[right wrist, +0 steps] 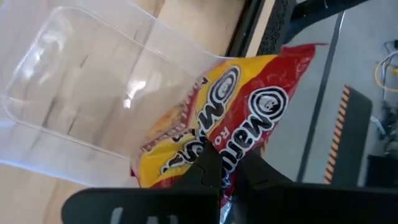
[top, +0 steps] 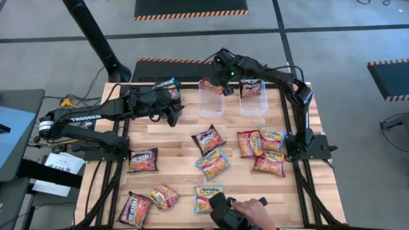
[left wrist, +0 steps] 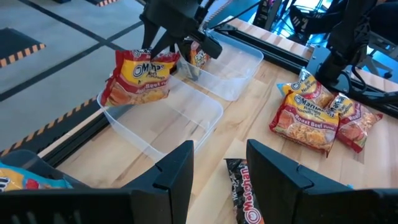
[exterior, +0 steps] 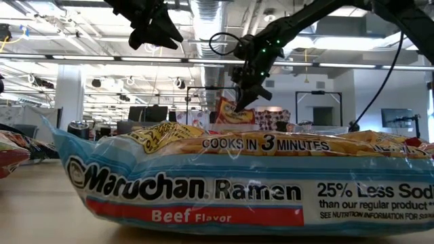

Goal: Sort Maruchan noodles
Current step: Put the red noodle pack into the left transparent bin

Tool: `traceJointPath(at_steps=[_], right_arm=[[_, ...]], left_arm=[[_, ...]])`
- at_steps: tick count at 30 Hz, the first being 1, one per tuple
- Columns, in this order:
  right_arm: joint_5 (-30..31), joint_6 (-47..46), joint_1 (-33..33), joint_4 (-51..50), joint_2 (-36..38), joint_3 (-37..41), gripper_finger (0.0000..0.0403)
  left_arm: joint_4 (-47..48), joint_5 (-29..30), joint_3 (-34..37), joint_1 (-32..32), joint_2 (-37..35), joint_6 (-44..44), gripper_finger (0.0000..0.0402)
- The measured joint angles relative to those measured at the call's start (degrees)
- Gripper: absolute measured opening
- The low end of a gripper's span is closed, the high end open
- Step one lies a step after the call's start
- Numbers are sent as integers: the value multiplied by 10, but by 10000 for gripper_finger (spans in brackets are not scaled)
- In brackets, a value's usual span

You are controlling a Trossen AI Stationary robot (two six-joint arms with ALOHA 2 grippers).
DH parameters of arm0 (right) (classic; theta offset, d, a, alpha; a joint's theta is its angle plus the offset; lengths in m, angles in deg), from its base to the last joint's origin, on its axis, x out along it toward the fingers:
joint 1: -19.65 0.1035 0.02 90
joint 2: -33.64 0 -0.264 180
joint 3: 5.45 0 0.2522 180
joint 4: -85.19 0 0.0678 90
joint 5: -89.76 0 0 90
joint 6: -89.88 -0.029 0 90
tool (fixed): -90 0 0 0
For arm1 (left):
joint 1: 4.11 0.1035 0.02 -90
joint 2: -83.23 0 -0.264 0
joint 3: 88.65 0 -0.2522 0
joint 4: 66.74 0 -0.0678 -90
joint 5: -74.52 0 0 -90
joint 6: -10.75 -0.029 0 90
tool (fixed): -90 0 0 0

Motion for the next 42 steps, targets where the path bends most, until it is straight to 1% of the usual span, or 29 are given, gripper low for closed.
traceJointPath(at_steps=[3,11,17,28,35,42], right_arm=[[9,11,4,0,0,0,20],[10,12,9,1,0,0,20],[22,22,10,-26,0,0,20],[28,27,16,-16,0,0,25],[81,50,18,-10,0,0,49],[95,47,20,-9,0,0,54]], left_arm=[[0,0,0,0,0,0,136],[0,0,0,0,0,-3,136],[0,0,0,0,0,-6,136],[0,0,0,0,0,-7,136],[0,0,0,0,0,-7,136],[13,0,0,0,0,-7,136]])
